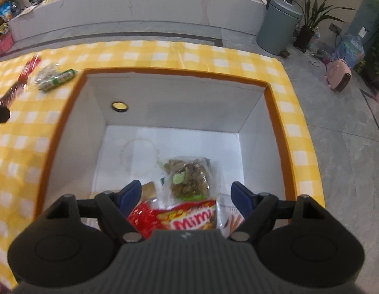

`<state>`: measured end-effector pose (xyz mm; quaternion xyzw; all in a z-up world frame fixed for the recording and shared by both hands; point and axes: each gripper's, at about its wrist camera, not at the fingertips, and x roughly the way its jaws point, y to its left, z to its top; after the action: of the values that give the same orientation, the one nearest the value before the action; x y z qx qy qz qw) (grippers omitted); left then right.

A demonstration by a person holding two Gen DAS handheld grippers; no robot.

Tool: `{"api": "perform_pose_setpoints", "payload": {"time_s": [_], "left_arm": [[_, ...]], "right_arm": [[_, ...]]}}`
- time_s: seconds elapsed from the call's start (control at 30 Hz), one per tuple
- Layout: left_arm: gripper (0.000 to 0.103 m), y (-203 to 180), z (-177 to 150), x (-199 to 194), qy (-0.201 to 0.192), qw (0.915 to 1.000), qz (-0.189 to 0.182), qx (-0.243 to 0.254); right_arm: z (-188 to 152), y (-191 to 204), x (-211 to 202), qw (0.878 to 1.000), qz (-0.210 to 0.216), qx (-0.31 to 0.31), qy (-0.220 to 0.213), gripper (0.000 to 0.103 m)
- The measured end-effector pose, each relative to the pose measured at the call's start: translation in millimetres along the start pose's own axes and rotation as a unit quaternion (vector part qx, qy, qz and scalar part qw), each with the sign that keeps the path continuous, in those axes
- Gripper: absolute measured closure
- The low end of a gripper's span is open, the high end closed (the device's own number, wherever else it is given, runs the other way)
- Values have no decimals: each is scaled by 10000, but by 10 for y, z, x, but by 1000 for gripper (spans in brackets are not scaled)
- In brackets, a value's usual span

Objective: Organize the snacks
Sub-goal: 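Carry the red-labelled meat packet with the left tool over the box and open it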

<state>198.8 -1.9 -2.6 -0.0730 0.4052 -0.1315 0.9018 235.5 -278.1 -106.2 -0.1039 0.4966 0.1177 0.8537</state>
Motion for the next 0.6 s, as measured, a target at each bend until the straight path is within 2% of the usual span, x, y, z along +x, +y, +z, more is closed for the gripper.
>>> {"api": "perform_pose_setpoints", "payload": {"time_s": [0.17, 0.33, 0.5, 0.6], "left_arm": [[32, -485, 183, -88, 38, 9983, -356, 469], [33, -993, 293, 173, 340, 9928, -603, 983], [33, -1298, 316, 618, 861, 9874, -918, 961], [33, -1341, 315, 915, 1252, 9843, -838, 916]], "right_arm": [[-70, -23, -145, 9998, -21, -171, 28, 25], [-154, -112, -259, 9998, -11, -221, 12, 25], [-234, -181, -279, 9995, 17, -301, 17, 25], [-286, -223, -266, 9991, -6, -416, 14, 25]]}}
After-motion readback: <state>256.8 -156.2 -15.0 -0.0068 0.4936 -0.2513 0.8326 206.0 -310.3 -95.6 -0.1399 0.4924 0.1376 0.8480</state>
